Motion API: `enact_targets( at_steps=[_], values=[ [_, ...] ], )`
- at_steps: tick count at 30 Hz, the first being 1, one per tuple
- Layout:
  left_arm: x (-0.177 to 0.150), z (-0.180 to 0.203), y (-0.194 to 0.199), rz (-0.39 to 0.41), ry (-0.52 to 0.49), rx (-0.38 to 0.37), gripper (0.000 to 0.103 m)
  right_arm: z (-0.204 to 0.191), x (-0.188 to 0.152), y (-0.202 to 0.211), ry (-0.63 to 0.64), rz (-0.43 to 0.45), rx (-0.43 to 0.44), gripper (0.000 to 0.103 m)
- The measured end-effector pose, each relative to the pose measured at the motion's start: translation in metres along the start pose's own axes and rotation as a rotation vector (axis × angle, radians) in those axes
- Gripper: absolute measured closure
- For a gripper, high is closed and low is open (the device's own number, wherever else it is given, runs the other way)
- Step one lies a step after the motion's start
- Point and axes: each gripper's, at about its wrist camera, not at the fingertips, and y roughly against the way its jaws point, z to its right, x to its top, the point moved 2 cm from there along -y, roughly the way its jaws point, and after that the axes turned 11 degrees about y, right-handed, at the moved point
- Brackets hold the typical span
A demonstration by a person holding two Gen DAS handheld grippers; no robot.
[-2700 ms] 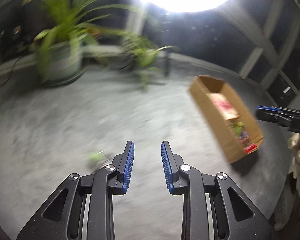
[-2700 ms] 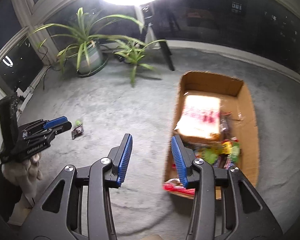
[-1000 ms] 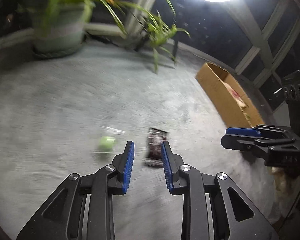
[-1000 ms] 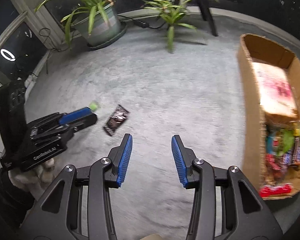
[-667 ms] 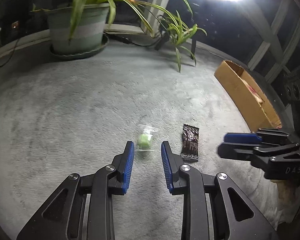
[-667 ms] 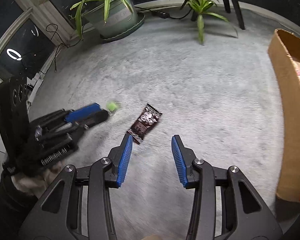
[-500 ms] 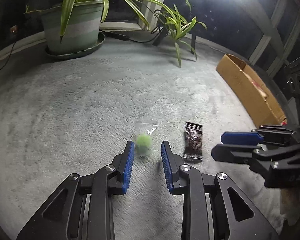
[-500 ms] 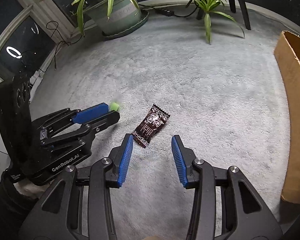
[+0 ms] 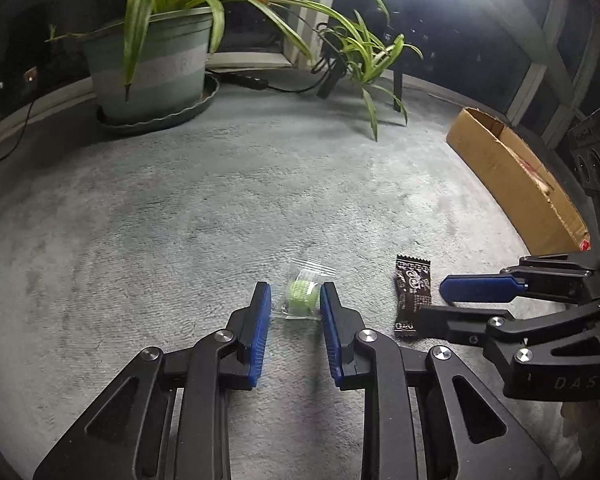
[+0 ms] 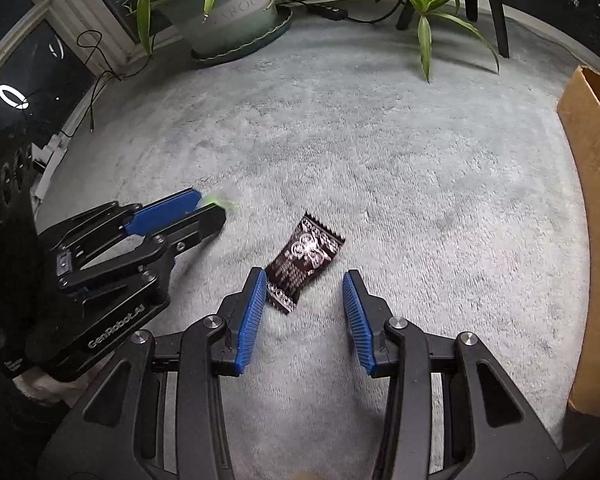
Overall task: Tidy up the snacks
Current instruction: 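Lower the right tool onto the dark brown chocolate packet and close it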
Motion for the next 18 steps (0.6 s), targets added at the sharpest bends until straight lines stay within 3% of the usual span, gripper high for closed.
enact_targets(
  at_steps=[9,11,14,18],
  values=[
    [-0.002,-0.029,0.017,0.008,0.047,0.019,0.08,-0.023,0.017,-0.014,0.142,-0.03,-0.111,0.061],
    [-0.004,-0.034,0.02,0.009,0.062,0.017,0.08,-0.03,0.016,-0.016,0.212,-0.051,-0.155,0.065],
    [-0.008,-0.038,0.023,0.01,0.084,0.006,0.08,-0.033,0.016,-0.015,0.263,-0.07,-0.147,0.078],
    [-0.011,-0.037,0.027,0.015,0.088,-0.001,0.08,-0.029,0.015,-0.014,0.255,-0.087,-0.13,0.078]
  ],
)
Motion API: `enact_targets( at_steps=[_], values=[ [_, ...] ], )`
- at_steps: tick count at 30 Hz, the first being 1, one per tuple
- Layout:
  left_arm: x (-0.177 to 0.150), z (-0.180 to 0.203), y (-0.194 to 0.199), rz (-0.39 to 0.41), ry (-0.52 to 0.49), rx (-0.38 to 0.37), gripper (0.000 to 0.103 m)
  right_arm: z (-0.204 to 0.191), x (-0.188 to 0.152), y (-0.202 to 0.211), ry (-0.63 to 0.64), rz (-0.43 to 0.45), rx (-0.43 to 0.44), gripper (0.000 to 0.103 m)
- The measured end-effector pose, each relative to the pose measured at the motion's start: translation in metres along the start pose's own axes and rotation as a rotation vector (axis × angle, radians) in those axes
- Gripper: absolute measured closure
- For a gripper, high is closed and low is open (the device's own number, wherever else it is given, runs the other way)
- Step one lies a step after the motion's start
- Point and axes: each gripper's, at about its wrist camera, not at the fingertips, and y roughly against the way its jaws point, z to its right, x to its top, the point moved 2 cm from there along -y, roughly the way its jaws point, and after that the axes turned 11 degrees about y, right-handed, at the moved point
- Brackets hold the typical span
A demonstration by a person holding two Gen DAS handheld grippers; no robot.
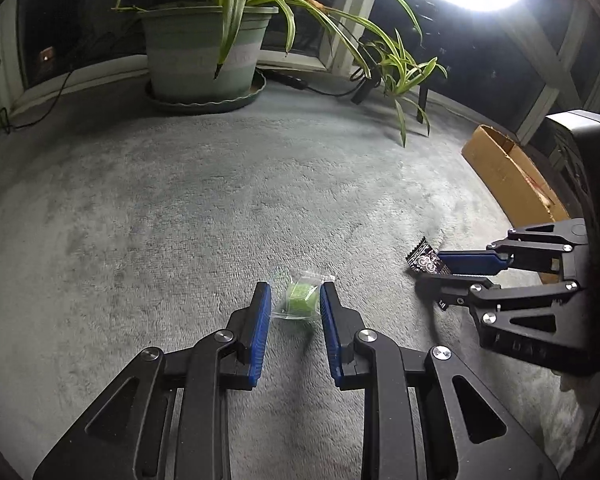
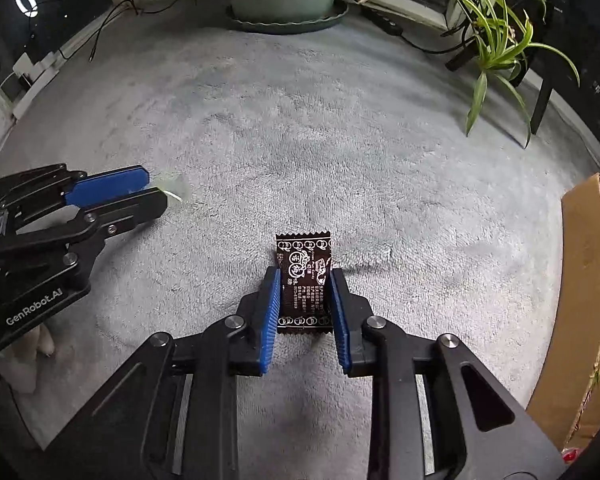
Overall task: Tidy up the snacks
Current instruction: 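Lower the right tool onto the dark brown chocolate packet and close it, then carry the chocolate packet into the box with the right tool and open it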
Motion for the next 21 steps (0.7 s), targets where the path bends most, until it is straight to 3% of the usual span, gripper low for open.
enact_targets(
  at_steps=[11,17,21],
  values=[
    [-0.01,-0.001,0.001,-0.019,0.014,-0.009,0.08,-0.004,-0.013,0.004,-0.013,0.024,0.02,0.079],
    [-0.011,0.007,-0.002,-0.003,-0.035,0.024,0.08,-0.002,-0.017,0.007,-0.047,0.041,0.051,0.079],
    [-0.01,0.005,0.001,-0.004,0.007,0.006,0.08,0.0,-0.022,0.016,-0.054,0.064,0.062,0.079]
  ],
)
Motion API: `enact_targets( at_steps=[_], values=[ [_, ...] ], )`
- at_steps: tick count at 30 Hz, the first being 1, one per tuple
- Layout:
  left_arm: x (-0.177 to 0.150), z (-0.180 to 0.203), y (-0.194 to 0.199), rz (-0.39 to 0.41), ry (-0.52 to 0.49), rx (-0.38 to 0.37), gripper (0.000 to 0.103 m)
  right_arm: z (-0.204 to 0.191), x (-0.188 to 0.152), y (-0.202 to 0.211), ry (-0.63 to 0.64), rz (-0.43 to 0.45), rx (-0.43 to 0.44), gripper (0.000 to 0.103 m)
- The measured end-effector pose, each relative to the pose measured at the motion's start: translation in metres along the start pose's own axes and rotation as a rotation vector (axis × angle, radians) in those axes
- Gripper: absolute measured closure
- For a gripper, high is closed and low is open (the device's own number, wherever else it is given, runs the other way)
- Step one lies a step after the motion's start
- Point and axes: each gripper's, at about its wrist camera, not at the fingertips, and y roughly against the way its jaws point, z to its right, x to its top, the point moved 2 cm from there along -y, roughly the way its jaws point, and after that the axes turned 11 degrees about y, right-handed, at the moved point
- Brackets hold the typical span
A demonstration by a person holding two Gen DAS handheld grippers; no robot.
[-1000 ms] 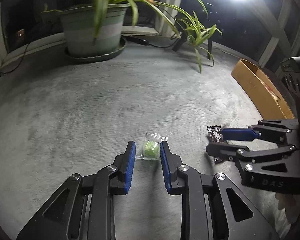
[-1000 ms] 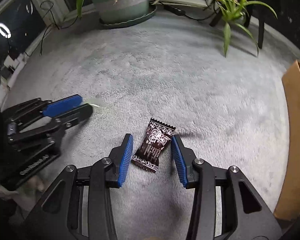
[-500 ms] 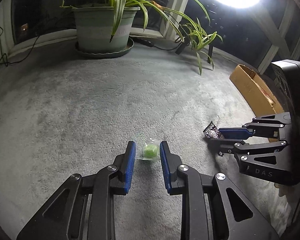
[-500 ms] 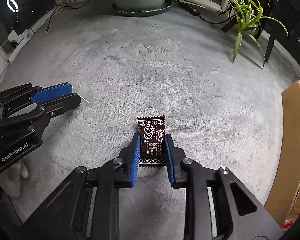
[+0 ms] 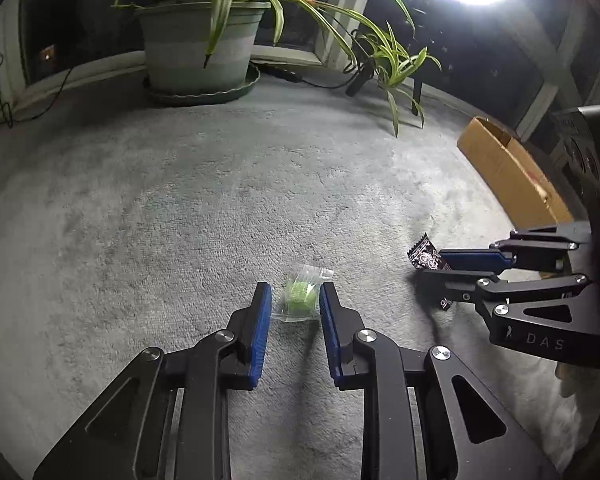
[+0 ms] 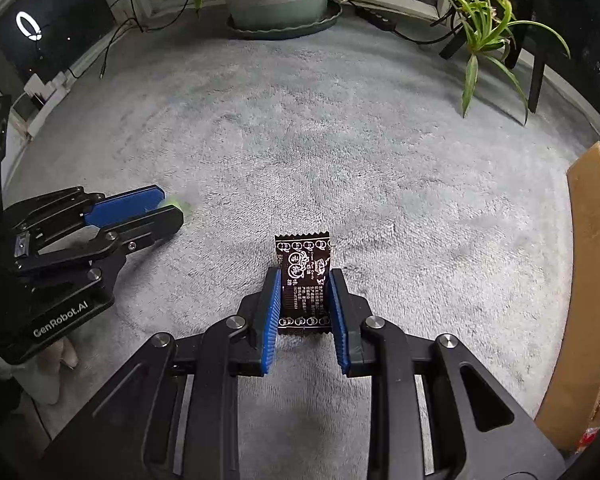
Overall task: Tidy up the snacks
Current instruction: 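Carry the chocolate packet into the box with the right tool and open it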
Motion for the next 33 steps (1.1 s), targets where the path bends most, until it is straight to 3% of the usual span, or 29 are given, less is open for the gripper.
enact_targets(
  at_steps=[13,25,33],
  values=[
    [0.016,0.021,0.032,0.077,0.019,-0.021,0.08,0.025,-0.009,0.066,-0.002,0.112,-0.008,0.079],
    [0.006,0.056,0.055,0.136,-0.087,0.023,0.08,0.067,-0.039,0.126,-0.036,0.19,-0.072,0.079],
    [0.018,0.084,0.064,0.147,-0.073,-0.052,0.08,0.1,-0.058,0.161,-0.078,0.231,-0.117,0.079]
  ],
)
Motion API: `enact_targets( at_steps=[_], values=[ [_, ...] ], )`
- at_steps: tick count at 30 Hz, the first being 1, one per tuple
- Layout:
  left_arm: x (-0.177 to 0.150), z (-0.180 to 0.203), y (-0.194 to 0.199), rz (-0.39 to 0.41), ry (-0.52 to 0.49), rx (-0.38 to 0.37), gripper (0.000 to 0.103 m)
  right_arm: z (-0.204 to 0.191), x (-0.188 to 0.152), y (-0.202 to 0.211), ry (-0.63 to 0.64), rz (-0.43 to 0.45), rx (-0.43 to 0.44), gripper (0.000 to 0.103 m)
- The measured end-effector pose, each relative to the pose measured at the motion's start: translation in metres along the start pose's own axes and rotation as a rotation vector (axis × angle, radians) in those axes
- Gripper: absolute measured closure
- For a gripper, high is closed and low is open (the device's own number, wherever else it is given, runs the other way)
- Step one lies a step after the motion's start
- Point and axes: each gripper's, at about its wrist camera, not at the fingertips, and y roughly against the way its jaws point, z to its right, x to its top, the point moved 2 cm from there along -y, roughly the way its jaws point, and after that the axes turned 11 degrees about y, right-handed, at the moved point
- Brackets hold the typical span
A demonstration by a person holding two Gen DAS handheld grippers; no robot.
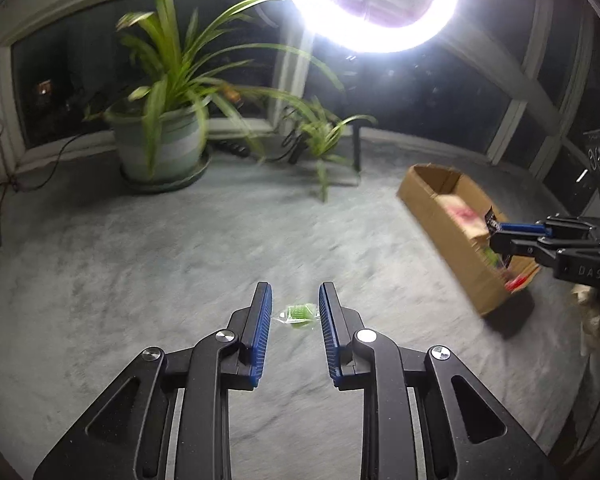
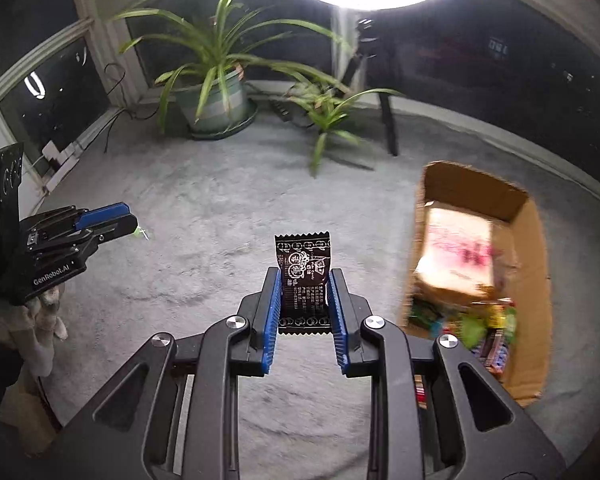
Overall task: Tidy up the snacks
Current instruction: 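Carry the chocolate packet into the box with the right tool and open it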
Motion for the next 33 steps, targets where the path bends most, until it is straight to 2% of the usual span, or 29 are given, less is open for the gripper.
enact_targets(
  at_steps=[10,19,25,33],
  values=[
    [0.034,0.089,-0.019,0.033,-0.063,-0.128,0.08,0.089,-0.01,0.033,-0.063,0.026,-0.094,0.079],
    [0.049,0.175,-0.066,-0.003,-0.066,-0.246,0.08,0.166,-0.01,0.014,-0.109,0.001,-0.124,0.079],
    [0.039,0.211,-0.099,-0.065,-0.053,-0.276,0.08,0.201,-0.012,-0.016,-0.162,-0.023,-0.09,0.079],
    [0.025,0.238,-0.135,-0.155,-0.063,-0.255,0.079,0.208,-0.016,-0.046,-0.177,-0.051,-0.058,0.076]
  ],
)
